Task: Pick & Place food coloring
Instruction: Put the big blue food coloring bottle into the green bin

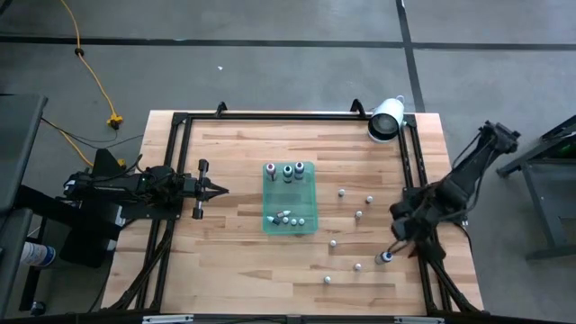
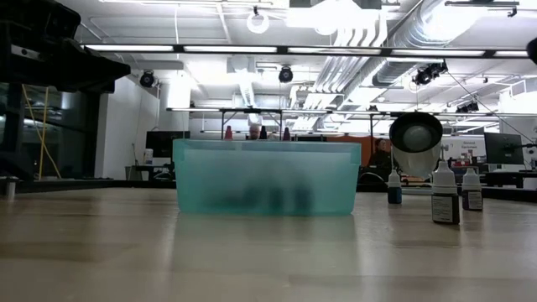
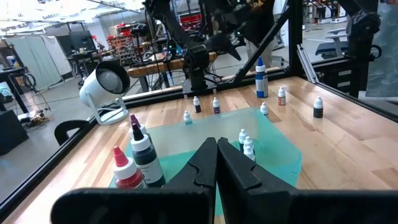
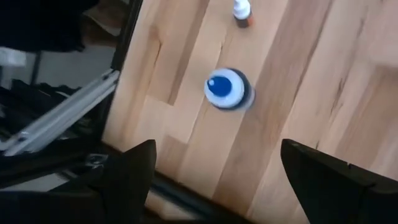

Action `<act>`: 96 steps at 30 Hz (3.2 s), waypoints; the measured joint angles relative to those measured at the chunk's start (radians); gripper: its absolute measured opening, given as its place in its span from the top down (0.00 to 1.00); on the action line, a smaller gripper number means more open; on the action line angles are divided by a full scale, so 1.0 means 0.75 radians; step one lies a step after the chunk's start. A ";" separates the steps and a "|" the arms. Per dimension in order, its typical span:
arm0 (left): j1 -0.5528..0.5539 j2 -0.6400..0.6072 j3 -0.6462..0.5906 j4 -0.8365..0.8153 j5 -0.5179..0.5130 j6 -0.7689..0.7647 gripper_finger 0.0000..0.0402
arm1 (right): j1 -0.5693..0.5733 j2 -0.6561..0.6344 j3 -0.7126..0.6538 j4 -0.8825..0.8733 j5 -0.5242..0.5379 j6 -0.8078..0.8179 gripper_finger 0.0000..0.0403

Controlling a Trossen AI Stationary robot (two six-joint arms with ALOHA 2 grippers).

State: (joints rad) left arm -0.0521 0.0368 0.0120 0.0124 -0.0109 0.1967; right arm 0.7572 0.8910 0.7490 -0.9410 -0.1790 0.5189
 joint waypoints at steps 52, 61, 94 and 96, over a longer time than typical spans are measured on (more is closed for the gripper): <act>-0.001 0.000 0.000 0.000 0.000 0.000 1.00 | 0.146 0.403 0.040 0.203 0.276 -0.281 0.52; 0.000 0.000 0.000 0.000 0.000 0.000 1.00 | 0.146 0.399 0.040 0.202 0.268 -0.284 0.61; 0.000 0.000 0.000 0.000 0.000 0.000 1.00 | 0.133 0.399 0.070 0.216 0.241 -0.245 0.74; 0.000 0.001 0.000 0.000 0.000 0.000 1.00 | 0.119 0.399 0.106 0.188 0.242 -0.245 0.74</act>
State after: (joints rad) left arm -0.0522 0.0372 0.0120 0.0124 -0.0109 0.1967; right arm 0.8467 1.1900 0.8287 -0.8003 0.0021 0.3355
